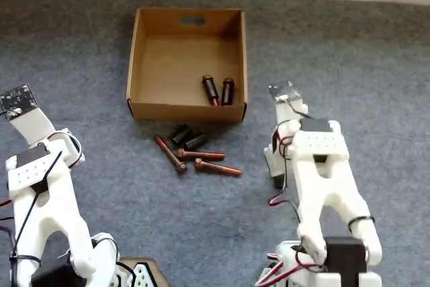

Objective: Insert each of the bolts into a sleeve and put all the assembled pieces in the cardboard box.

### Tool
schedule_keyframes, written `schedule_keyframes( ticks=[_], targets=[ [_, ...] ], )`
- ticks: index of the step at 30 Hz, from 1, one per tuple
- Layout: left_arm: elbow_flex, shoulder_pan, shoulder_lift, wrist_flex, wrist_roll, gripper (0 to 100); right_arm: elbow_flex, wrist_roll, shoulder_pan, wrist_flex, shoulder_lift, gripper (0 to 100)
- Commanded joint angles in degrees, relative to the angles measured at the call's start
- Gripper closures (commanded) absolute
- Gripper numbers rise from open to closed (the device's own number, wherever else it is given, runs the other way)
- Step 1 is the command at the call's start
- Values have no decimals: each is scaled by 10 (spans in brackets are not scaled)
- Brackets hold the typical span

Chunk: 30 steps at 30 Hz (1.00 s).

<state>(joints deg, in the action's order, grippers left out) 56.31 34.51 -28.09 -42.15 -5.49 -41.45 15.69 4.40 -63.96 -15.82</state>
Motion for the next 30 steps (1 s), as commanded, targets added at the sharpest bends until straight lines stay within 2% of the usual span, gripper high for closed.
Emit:
schedule_keyframes(
  ticks=[1, 8, 15, 20, 22, 24, 30],
  targets=[
    [-12, -8, -3, 4, -2, 878, 29, 8, -5, -3, 28, 857],
    [-12, -8, -3, 4, -2, 878, 14, 9, 33, 1, 35, 857],
    [-12, -8, -3, 4, -1, 878, -80, 8, 33, 108, 36, 857],
    [-12, -8, -3, 4, -1, 878, -102, 8, 32, 122, 36, 858],
    [-12, -8, -3, 4, -1, 878, -103, 9, 32, 124, 36, 904],
    [-12, -8, -3, 4, -1, 878, -106, 9, 32, 140, 35, 997],
    [-12, -8, -3, 4, -1, 878, -110, 5, 34, 146, 5, 992]
  ],
)
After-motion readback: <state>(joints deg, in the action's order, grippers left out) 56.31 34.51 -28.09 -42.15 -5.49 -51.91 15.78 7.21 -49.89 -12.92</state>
